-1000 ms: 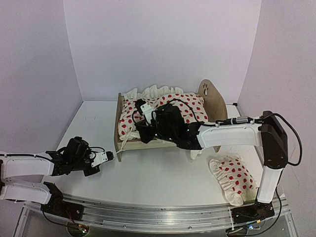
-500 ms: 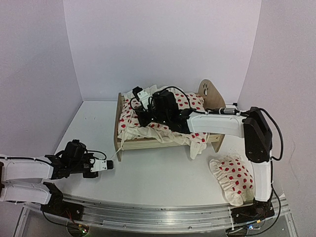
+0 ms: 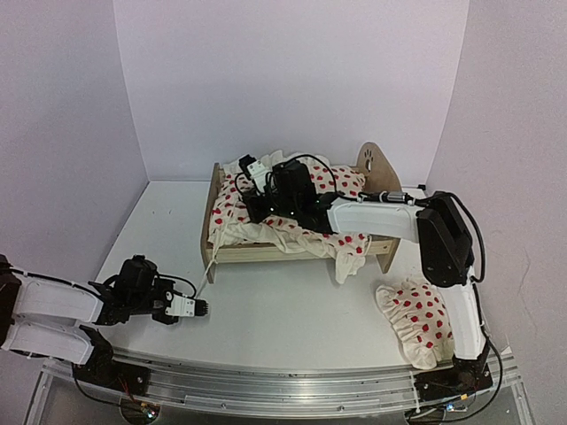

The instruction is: Set up the pet bed

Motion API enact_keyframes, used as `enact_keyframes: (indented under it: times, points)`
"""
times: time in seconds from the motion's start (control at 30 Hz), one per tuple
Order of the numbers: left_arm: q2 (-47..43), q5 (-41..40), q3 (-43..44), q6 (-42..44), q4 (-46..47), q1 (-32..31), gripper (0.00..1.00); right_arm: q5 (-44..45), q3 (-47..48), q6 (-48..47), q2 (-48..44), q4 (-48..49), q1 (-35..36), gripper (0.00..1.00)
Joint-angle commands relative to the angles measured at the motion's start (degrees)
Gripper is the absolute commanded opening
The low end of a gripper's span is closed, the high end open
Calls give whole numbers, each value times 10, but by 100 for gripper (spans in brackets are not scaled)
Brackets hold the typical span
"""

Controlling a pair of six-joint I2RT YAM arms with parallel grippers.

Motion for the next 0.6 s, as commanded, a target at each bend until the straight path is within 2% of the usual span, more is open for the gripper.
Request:
enact_keyframes:
  times: [0.0,0.13,0.2,0.4,0.57]
  points:
    - [5,9,6,-13,-59,3,0,-181,-91,18,-118,63,28,0]
    - [4,18,10,-17,-61,3,1,-235,-172,97,-157,63,73,0]
    - [-1,29,14,-17,-74,3,10,-228,-187,119,-152,61,90,0]
    - [-69,46,2,1,-133,3,27,-239,-156,154,-86,63,106,0]
    - [-158,35,-15,3,-221,3,53,-250,-140,162,-50,61,115,0]
